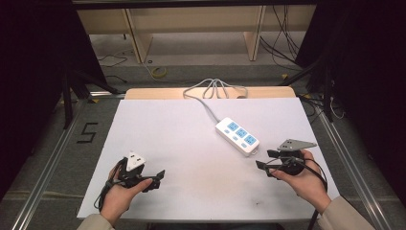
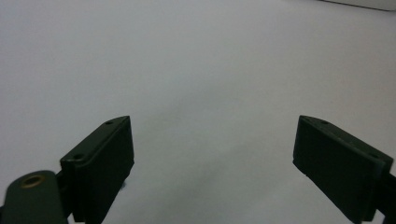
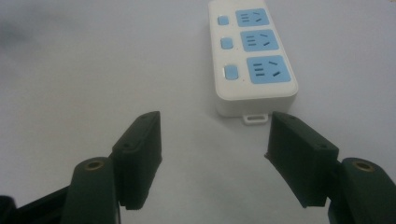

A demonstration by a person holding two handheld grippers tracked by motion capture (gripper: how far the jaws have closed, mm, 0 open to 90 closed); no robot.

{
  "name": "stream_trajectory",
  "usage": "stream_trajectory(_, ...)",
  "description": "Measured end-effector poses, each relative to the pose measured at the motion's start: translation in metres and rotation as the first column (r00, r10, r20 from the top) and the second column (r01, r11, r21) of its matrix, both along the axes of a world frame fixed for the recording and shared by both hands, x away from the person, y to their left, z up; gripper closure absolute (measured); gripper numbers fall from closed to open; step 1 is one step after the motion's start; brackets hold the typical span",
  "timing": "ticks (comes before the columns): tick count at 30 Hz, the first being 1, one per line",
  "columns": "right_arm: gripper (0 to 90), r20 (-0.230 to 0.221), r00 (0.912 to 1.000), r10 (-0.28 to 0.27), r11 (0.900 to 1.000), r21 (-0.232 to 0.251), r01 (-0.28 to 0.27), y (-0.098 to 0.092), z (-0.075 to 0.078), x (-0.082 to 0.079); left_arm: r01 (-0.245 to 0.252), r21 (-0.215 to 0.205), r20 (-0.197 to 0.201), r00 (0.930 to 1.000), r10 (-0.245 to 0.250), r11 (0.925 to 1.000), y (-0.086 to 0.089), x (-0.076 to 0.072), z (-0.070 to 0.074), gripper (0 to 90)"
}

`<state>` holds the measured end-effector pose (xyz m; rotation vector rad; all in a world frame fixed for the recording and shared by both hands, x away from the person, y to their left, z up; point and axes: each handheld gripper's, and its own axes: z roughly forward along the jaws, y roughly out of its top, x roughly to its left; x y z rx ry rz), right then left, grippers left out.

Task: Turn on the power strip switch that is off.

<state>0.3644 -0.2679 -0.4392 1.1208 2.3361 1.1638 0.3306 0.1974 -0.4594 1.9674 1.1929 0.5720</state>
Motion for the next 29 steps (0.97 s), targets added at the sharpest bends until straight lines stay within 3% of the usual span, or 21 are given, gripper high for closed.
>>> stream_trajectory(9,33.5,0.033,0.9995,-0.002,0.999,0.033,0.001,-0.008,-0.004,-0.014,0.009,0.004,-0.006,0.9999,-0.009,0.9999,0.0,-0.001,0.0,11.8)
stream_trajectory(16,33.4,0.018,0.9998,-0.003,1.0,0.027,0.002,-0.015,-0.01,-0.026,0.014,0.006,-0.003,0.9999,-0.014,0.9999,-0.001,-0.001,0.001,11.8)
stream_trajectory(29,31.3,0.052,0.9985,-0.016,0.998,0.06,0.013,-0.017,-0.007,-0.028,0.061,0.005,0.018,0.998,-0.061,0.9981,-0.01,-0.002,0.003,10.6)
